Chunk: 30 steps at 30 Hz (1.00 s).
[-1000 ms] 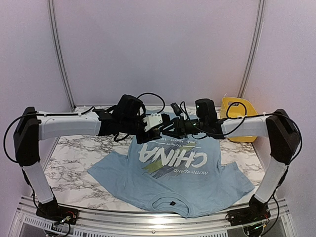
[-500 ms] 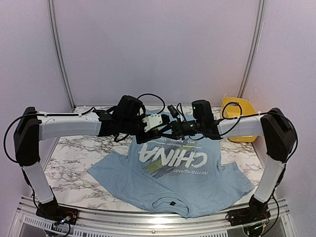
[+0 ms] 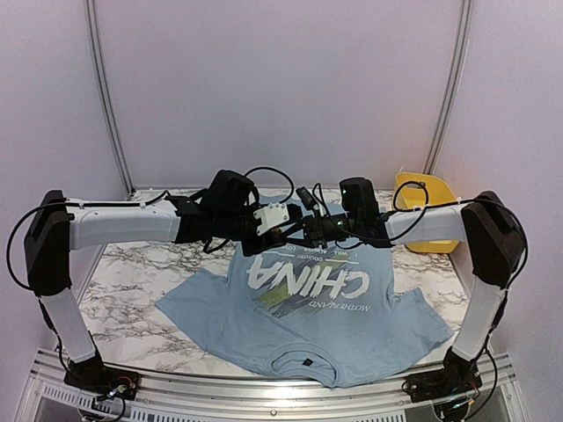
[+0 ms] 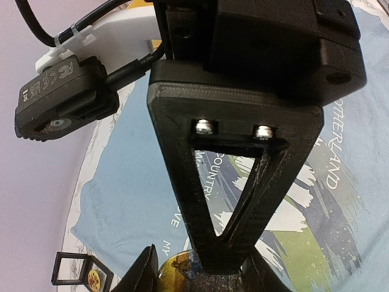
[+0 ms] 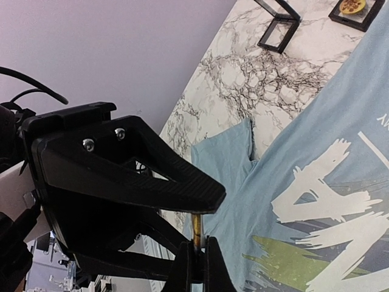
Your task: Pin the brooch onto the clothing
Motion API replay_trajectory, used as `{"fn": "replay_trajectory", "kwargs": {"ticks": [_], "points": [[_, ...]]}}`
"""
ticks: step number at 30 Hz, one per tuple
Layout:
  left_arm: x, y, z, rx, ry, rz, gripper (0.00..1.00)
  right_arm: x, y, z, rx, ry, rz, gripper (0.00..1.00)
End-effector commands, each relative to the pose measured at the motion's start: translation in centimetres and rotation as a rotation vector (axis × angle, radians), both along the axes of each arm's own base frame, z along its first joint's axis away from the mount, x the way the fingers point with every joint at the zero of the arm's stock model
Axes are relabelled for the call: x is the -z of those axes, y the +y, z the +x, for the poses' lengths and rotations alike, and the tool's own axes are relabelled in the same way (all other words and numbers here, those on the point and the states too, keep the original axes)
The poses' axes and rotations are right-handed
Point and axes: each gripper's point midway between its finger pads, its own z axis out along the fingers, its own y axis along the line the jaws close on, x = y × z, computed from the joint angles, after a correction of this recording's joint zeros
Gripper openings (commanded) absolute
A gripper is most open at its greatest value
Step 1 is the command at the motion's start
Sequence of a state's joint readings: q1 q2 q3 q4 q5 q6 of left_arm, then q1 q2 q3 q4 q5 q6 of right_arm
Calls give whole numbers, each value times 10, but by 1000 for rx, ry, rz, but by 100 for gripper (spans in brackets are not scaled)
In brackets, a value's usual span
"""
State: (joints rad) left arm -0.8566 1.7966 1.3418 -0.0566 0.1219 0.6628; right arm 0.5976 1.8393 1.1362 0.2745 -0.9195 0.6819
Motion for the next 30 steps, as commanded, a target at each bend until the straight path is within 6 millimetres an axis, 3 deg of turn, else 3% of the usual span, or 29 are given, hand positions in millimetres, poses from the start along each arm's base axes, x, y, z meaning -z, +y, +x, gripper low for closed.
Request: {"fn": "replay_trajectory", "kwargs": {"ticks": [1,5,7,11,14,16,18,23,30], "points": [[-13,-1,-2,2,-23,-31,42,-17,6,2,-9,-68,14,0],[-26,2,-9,12,-20,-62,81,-15,-3,12,38,-177,-100,0],[-37,4,-14,24,-21,-80,86,-11,-14,16,70,-227,-205,0],[-64,10,-25,14,10,-155,90,-35,-46,37,182,-522,-398,0],[-83,15,-27,-30,75,-223,92,-68,-75,51,296,-931,-584,0],[-90,20,-24,-78,126,-246,93,-108,-86,42,321,-1329,-708,0],[-94,29,-14,-160,153,-242,93,-136,-91,30,336,-1668,-804,0],[-120,43,-5,-226,260,-340,91,-170,-107,4,375,-2338,-1020,0],[-157,38,-12,-185,499,-521,82,-189,-84,-11,204,-2639,-1056,0]]}}
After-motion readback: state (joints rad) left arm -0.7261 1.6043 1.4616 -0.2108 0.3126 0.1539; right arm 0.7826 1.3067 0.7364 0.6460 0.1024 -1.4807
